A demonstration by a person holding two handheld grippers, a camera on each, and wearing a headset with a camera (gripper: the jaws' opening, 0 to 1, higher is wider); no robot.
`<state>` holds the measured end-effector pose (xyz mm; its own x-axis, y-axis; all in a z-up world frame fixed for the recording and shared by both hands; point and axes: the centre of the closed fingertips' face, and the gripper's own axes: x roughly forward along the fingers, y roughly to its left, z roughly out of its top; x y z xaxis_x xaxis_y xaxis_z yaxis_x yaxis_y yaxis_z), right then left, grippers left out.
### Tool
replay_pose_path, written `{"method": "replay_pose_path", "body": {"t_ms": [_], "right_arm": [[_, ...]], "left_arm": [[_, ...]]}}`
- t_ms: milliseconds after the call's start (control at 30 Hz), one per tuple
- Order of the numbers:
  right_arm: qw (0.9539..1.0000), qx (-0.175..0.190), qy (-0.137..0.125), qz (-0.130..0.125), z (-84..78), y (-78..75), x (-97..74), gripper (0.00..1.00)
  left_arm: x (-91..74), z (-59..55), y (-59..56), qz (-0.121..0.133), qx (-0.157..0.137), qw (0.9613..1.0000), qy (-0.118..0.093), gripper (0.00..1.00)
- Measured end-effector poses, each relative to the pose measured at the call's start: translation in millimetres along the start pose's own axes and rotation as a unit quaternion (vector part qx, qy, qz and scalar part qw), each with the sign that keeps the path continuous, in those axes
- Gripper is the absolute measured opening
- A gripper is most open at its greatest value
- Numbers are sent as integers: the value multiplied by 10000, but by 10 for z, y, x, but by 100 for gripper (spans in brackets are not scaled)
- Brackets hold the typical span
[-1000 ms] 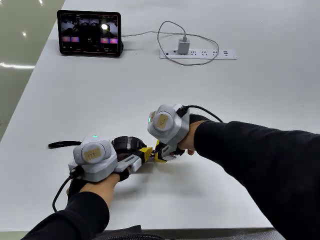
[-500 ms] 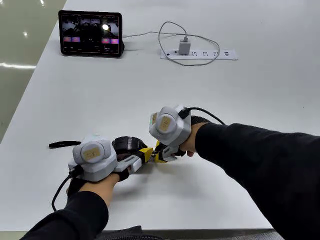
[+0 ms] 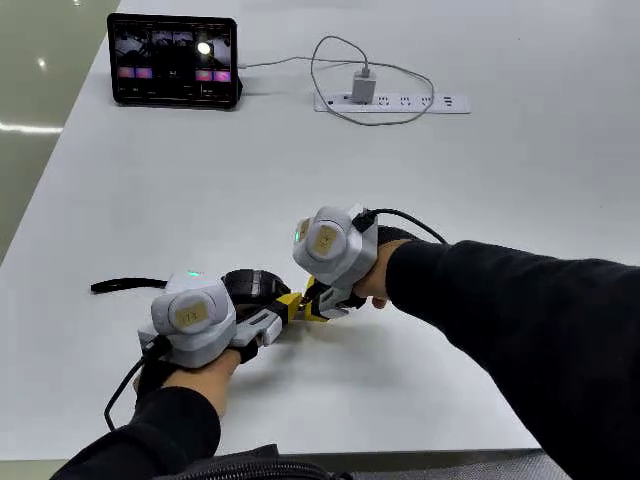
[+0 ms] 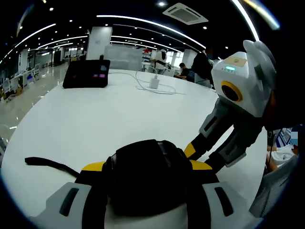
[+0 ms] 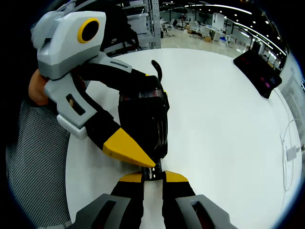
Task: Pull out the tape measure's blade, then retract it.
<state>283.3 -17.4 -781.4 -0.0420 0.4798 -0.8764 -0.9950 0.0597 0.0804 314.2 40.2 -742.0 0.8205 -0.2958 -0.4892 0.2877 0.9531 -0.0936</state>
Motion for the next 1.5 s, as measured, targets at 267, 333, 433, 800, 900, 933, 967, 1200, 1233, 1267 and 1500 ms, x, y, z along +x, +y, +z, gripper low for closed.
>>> {"method": "replay_pose_path", "body": {"t_ms": [267,333,433,800,900,933,967,1200,1233,1267,1500], "right_arm": [[9997,198,-137,46,32,1,5,10],[9994,262,-196,79,57,12,21,10],[9994,192,-275,74,101,38,51,10],[9995,22,-301,43,143,26,73,11],[9995,-32,-307,2,143,32,80,11],[9995,-34,-308,-8,144,33,80,11],[9995,-44,-313,-27,143,33,80,12],[9988,43,-427,-230,102,61,38,16],[9986,17,-462,-271,90,75,19,17],[9984,9,-491,-295,77,86,2,17],[9948,542,-771,-381,-131,208,-173,23]], "left_arm": [[-2,3,21,-132,-255,9993,226,59],[-5,-6,19,-200,-242,9992,248,59],[-17,-24,5,-246,-186,9992,237,59],[-7,-18,1,-239,-169,9993,235,60],[-10,-20,-5,-213,-136,9994,232,61],[-9,-19,-6,-207,-127,9994,231,62],[-7,-17,-3,-192,-141,9994,242,62],[-31,8,-5,-366,-430,9977,387,62],[-43,25,-6,-445,-520,9969,399,62],[-51,48,-2,-513,-522,9966,374,62],[-131,4,-77,-1071,-267,9925,526,75]]}}
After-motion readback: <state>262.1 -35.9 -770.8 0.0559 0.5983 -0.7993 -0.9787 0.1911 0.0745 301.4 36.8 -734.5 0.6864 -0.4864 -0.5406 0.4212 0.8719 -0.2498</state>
